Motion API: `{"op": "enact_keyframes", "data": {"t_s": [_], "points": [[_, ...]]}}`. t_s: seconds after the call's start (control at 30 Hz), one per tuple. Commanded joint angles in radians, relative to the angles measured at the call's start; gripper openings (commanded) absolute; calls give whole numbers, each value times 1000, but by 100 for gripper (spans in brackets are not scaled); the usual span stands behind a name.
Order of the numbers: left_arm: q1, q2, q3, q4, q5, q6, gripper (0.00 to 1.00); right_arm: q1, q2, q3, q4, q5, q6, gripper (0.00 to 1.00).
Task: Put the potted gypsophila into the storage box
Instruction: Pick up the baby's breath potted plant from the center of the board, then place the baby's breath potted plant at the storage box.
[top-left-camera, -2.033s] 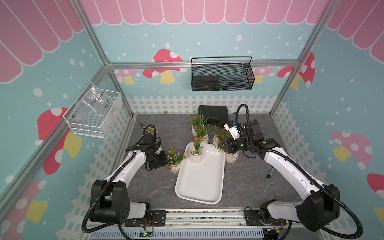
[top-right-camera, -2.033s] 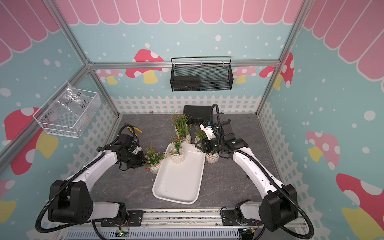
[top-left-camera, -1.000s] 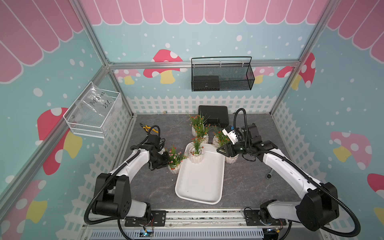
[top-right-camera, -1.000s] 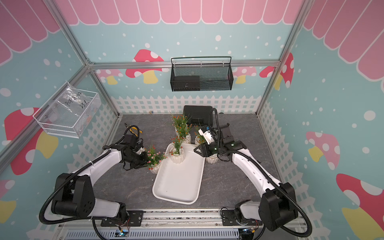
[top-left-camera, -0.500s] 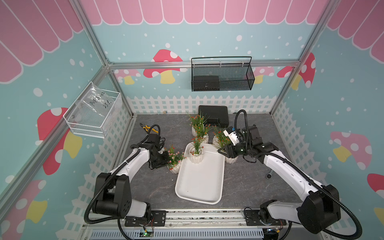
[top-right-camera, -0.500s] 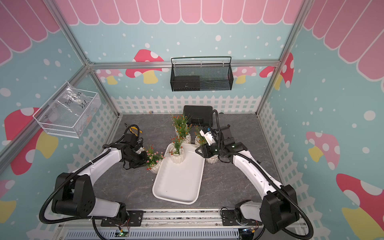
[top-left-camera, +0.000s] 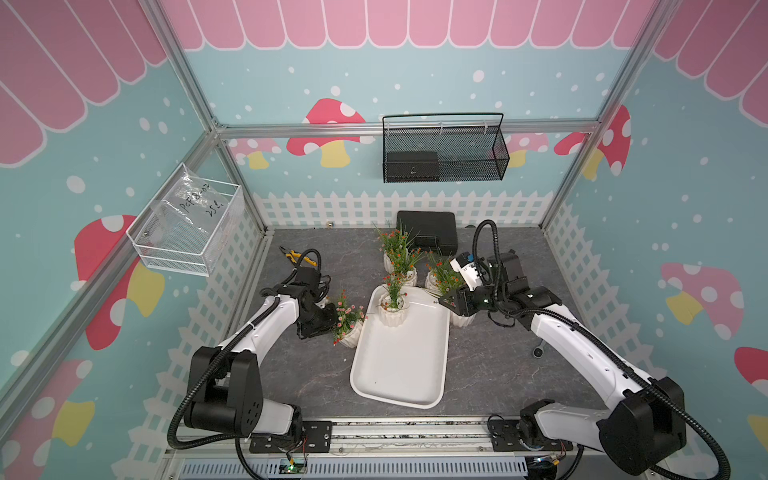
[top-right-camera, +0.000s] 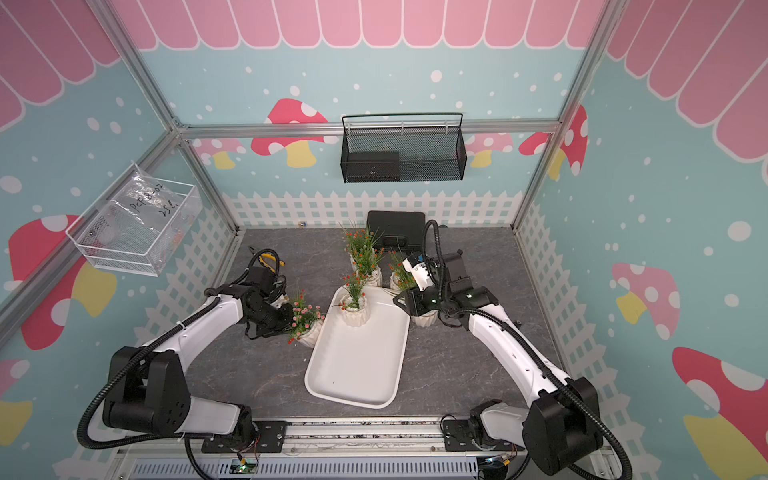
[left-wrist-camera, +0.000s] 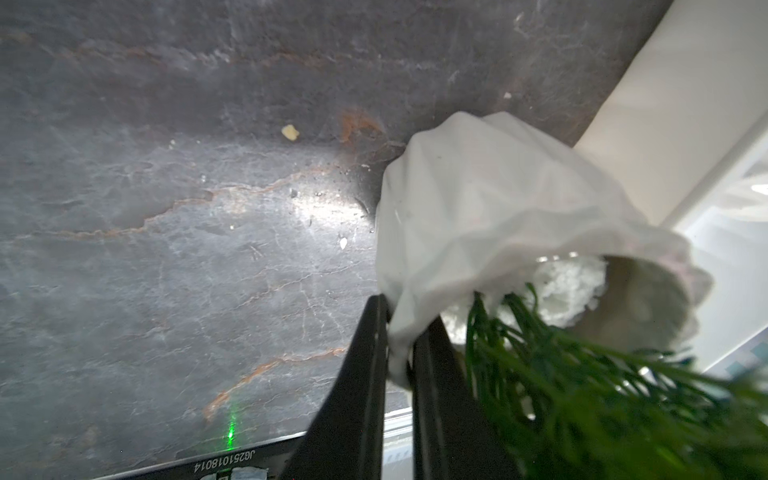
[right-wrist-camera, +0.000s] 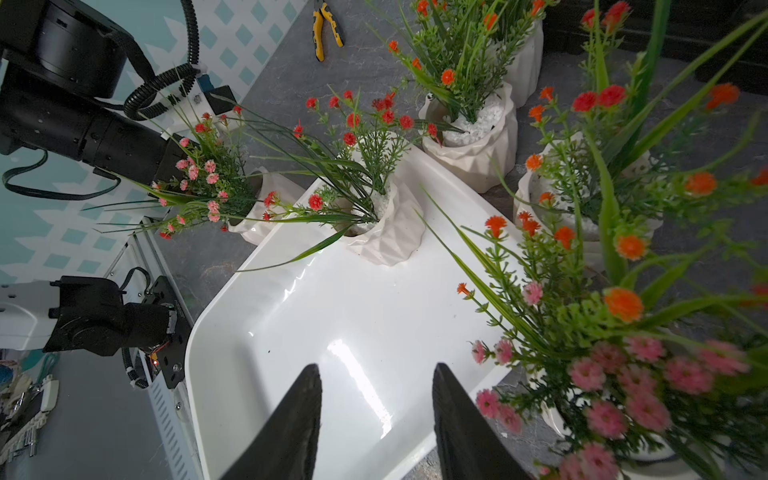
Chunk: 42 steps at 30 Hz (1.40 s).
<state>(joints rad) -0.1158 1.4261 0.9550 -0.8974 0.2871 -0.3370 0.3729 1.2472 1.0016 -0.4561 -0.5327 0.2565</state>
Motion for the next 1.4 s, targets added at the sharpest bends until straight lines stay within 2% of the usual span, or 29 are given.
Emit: {"op": "enact_keyframes", "data": {"t_s": [0.0,0.3,0.57,0.93,1.17,1.37], "points": [[-6,-51,73,-42,18,40,0,-3,-35,-6,1,7,10,46],[-7,-104,190,-156,-27,123,0,-3,-59,-16,-1,5,10,46],[-37,-172,344,-250,12,181,0,-5,-108,-50,0,14,9,47],[-347,-49,598,-339,-102,187,0,-43,-179,-114,12,-58,34,48],[-502,88,731,-337,-144,180,0,-113,-225,-164,12,-75,74,51],[-592,200,823,-321,-164,170,0,-175,-254,-204,0,-80,72,51]]}}
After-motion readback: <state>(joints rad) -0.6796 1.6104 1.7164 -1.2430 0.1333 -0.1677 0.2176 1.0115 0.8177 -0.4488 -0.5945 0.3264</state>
